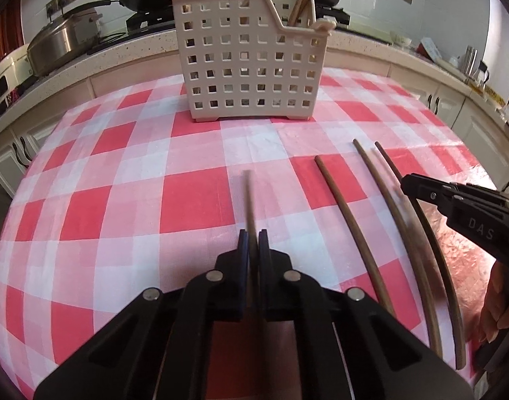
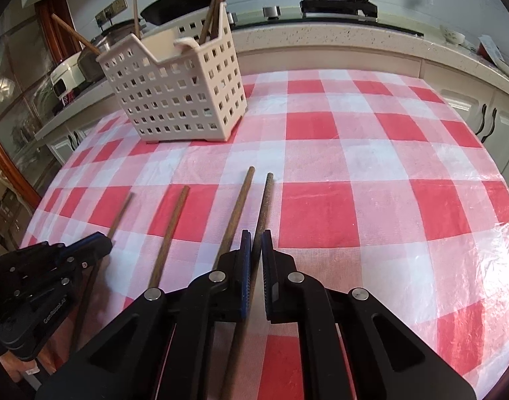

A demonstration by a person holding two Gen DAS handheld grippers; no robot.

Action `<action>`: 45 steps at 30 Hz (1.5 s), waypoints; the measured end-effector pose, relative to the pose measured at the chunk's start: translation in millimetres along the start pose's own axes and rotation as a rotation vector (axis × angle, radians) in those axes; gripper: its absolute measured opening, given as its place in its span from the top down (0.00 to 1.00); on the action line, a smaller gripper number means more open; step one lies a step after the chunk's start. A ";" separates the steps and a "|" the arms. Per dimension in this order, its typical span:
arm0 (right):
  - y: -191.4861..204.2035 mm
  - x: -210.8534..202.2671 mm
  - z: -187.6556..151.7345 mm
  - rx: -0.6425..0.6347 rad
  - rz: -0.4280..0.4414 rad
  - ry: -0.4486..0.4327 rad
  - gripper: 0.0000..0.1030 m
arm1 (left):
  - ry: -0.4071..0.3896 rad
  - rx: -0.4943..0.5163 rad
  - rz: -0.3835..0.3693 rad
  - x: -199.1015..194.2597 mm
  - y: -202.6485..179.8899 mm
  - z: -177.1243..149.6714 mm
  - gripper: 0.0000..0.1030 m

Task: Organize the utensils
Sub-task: 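Close the left gripper on a brown chopstick while the right gripper closes on another, then lift both held chopsticks upright and carry them over the white basket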

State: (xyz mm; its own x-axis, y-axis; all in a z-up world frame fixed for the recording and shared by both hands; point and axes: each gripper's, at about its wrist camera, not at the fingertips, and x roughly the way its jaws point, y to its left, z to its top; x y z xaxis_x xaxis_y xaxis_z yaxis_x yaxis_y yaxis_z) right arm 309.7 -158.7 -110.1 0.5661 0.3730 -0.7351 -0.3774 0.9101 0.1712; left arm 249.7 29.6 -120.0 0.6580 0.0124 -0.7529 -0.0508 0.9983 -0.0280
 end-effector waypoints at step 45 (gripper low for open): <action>86.3 -175.9 128.3 -0.256 0.137 -0.530 0.95 | -0.611 0.051 -0.117 -200.8 10.6 138.4 0.95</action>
State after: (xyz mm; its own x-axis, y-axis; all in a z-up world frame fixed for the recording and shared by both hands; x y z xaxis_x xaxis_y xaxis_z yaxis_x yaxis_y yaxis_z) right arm 271.6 -122.6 118.1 0.7629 0.5831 -0.2793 -0.6002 0.7993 0.0294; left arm 221.0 45.6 121.9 0.9686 -0.0826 -0.2344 0.0741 0.9962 -0.0447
